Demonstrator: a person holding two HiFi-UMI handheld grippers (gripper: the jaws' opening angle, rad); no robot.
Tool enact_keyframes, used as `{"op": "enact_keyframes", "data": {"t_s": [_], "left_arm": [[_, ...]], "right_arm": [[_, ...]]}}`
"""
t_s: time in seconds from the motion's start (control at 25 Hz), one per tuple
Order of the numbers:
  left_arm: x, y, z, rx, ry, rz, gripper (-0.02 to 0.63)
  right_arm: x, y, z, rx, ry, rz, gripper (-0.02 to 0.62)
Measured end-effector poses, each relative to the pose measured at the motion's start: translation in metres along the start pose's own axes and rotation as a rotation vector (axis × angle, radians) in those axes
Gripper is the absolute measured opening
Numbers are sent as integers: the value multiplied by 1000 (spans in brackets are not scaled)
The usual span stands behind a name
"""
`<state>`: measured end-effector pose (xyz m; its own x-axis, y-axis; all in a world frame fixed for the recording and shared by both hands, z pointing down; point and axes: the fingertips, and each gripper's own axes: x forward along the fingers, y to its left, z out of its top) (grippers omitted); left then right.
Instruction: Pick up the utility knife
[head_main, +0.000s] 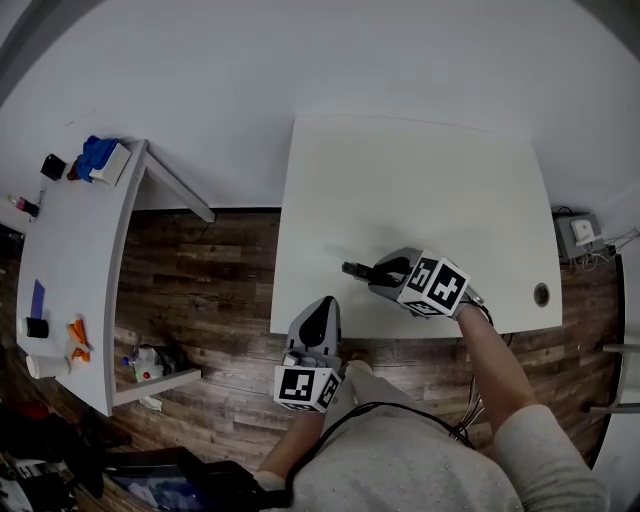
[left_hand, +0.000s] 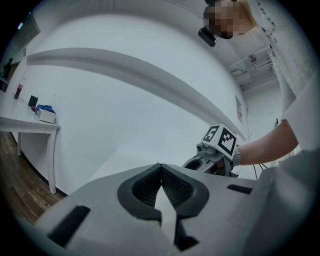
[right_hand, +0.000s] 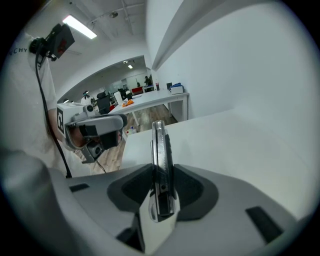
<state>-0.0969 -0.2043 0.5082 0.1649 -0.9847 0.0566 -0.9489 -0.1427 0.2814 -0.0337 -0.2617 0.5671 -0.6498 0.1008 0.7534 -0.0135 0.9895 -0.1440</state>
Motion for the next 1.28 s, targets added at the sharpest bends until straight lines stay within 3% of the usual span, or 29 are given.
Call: {"op": "enact_keyframes", "data": {"t_s": [0.44,0.8,1.28], "left_arm": [[6,0,19,32,-16,-35,3],[10,-16,31,49,-25,-92,3],[10,-18,42,51,-51,-122,3]], "right_arm": [[-40,6,34,150,-245,-100,132],[-66,11,43,232,-368,-169,132],[-87,19,62,264,-491,-258,132]]}}
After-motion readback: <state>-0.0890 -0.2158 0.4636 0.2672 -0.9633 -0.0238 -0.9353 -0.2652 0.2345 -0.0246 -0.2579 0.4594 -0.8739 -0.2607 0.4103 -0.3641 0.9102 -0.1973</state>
